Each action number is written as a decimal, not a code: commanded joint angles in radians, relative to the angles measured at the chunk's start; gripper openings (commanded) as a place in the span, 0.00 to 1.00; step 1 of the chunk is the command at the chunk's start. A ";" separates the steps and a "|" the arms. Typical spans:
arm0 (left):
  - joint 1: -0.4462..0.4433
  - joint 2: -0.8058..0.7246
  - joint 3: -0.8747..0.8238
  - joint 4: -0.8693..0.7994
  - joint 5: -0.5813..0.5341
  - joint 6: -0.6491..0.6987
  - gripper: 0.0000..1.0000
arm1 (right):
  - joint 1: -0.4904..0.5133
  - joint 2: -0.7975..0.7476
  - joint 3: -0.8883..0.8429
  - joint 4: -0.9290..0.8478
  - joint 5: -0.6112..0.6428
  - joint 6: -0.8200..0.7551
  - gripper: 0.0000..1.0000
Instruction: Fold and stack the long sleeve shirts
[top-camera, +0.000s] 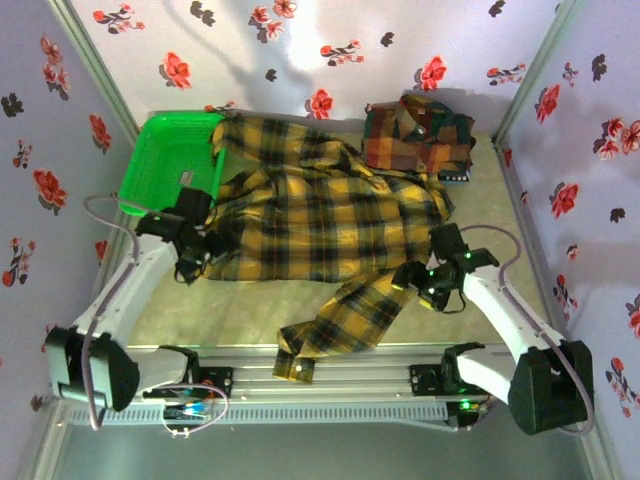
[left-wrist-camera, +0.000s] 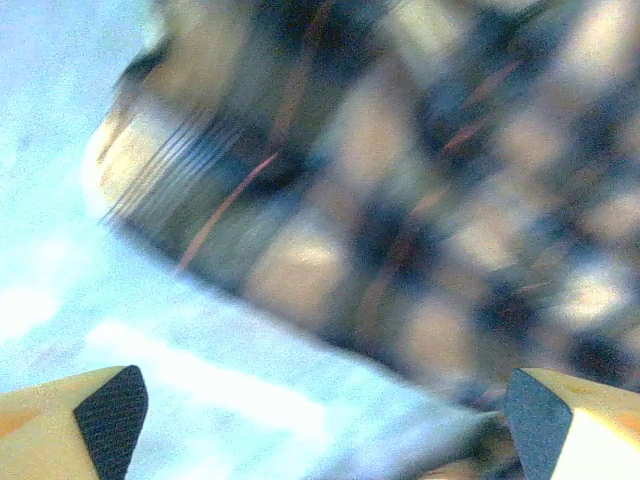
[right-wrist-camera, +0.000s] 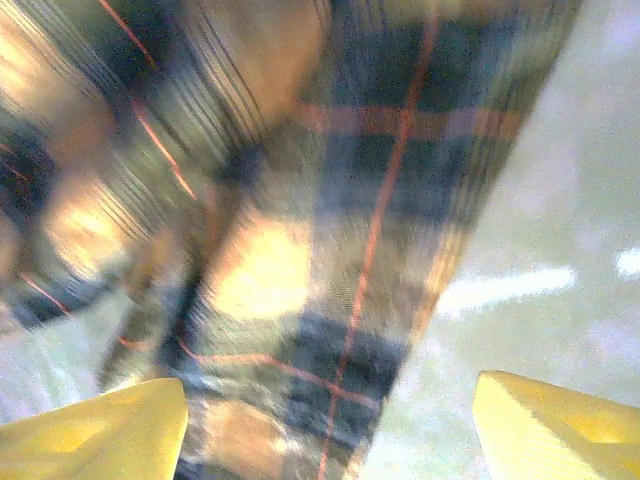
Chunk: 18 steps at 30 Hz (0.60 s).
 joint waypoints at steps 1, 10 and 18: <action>0.042 0.002 -0.091 0.042 0.047 -0.010 0.91 | 0.023 -0.047 -0.042 0.042 0.019 0.113 0.75; 0.201 0.124 -0.203 0.263 0.048 0.027 0.83 | 0.049 -0.050 -0.078 0.023 0.037 0.106 0.73; 0.268 0.184 -0.261 0.511 0.105 0.014 0.72 | 0.060 0.023 -0.092 0.126 0.015 0.146 0.72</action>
